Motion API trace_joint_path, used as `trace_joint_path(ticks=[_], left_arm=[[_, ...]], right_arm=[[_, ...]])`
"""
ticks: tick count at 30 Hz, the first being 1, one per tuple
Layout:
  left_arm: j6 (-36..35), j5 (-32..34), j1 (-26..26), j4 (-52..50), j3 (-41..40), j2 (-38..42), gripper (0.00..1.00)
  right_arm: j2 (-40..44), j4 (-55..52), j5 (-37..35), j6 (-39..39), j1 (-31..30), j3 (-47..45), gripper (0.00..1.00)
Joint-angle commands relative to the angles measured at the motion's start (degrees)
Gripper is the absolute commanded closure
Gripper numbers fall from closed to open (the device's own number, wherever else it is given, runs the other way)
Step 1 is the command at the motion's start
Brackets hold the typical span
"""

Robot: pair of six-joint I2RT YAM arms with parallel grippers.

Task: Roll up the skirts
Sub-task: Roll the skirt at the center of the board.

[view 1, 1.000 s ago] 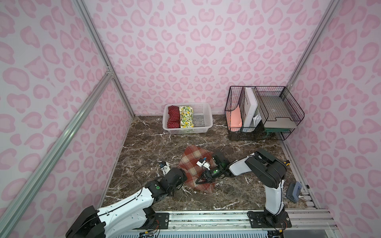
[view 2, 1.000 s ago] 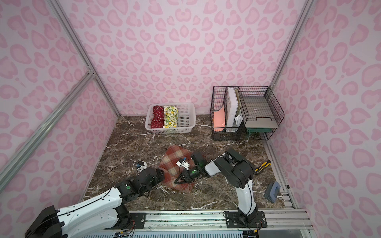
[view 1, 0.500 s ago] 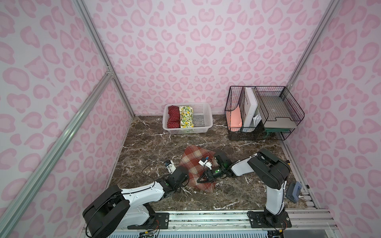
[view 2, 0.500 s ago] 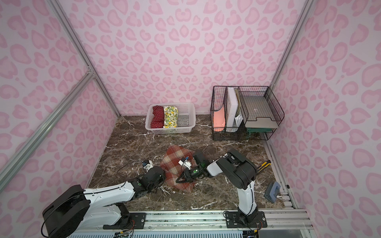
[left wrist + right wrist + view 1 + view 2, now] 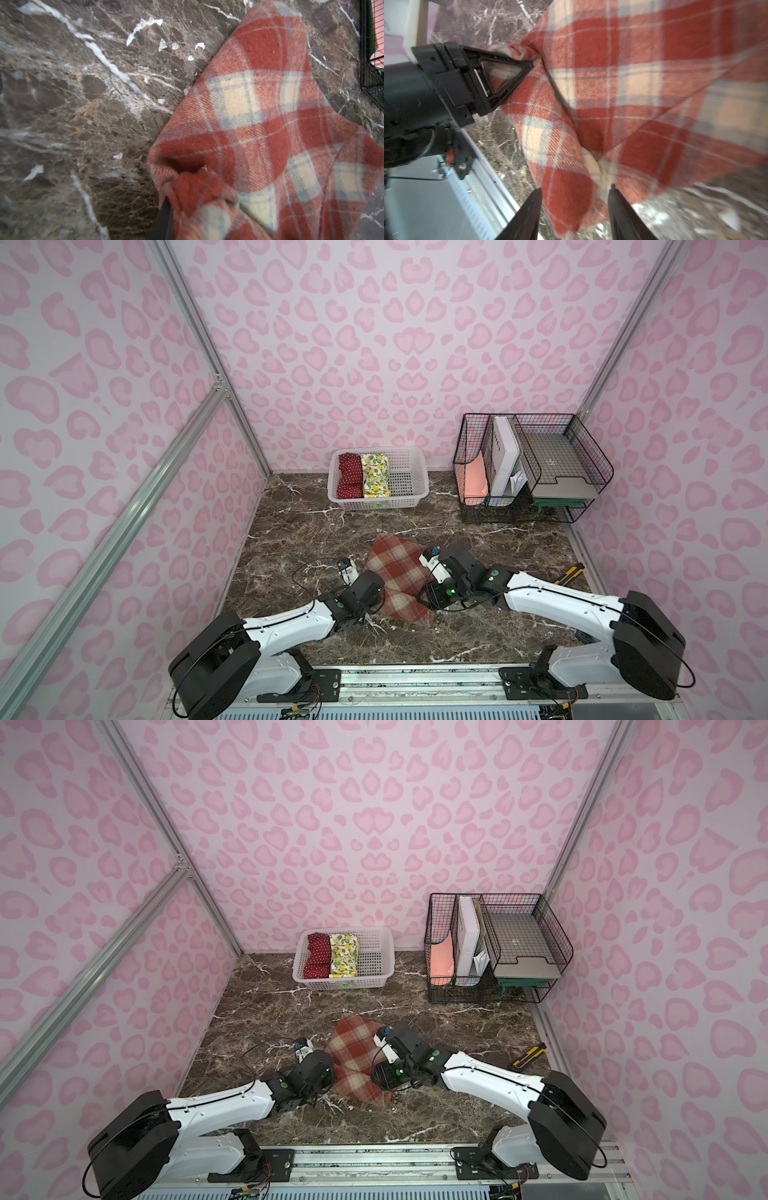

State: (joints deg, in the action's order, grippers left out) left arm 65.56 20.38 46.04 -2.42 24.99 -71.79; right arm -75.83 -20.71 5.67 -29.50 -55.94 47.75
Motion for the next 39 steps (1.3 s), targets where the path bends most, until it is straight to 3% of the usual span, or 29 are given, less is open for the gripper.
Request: trace_joint_path(ticks=[1,3,6,8,12,17,22,26,31,32,33,34,36,39], left_arm=[[-2.85,-1.87,-0.07,-6.04,-0.11,-0.78,1.0],[-3.05,-2.08,-0.07,-6.03,0.13,-0.83,1.0],[-3.07,-2.11,0.0,-6.64,0.39,-0.29,1.0],[-3.37,-2.01,-0.02,-7.29,0.61,0.2,1.0],[-3.71,-2.01,-0.2,-8.25,0.81,0.86,1.0],[-3.79,-2.79,-0.71,-8.0,0.18,1.36,1.0],[-4.56,-4.48,-1.66,-7.26,-0.12,1.48,1.0],[-5.07,-6.57,-4.07,-6.6,-0.62,2.21,1.0],[-5.75,-8.37,-7.98,-8.36,-0.68,4.62,1.0],[-6.07,-8.51,-8.68,-9.02,-0.56,5.31,0.95],[-6.38,-8.27,-9.41,-10.22,-0.26,6.48,0.72],[-6.54,-7.57,-10.07,-11.72,-0.04,7.86,0.54],[-7.15,-6.21,-11.16,-15.45,0.73,11.45,0.32],[-7.9,-4.03,-11.93,-20.65,1.45,18.31,0.14]], right_arm=[[2.58,-7.96,-19.36,6.42,-6.42,2.21,0.58],[2.41,-3.77,-17.3,9.31,-9.49,2.21,0.66],[-0.32,3.03,-12.77,12.97,-12.93,1.74,0.66],[-3.36,6.03,-12.36,15.34,-14.61,1.91,0.62],[-9.16,7.77,-13.85,19.48,-17.01,3.23,0.42],[-13.95,8.34,-17.39,21.5,-18.29,2.38,0.36],[-20.6,5.83,-19.99,18.83,-18.4,2.81,0.36],[-23.76,4.08,-19.13,14.38,-19.39,1.97,0.47],[-26.04,1.64,-14.1,8.15,-19.26,-0.2,0.93],[-25.65,1.76,-12.3,7.53,-18.95,-0.46,0.97],[-24.93,2.21,-9.37,6.99,-18.48,-0.78,1.0],[-24.15,2.62,-6.07,6.47,-17.84,-0.63,1.0],[-22.43,3.66,0.28,5.34,-16.15,0.31,1.0],[-20.21,7.77,12.86,3.36,-12.14,2.59,1.0]])
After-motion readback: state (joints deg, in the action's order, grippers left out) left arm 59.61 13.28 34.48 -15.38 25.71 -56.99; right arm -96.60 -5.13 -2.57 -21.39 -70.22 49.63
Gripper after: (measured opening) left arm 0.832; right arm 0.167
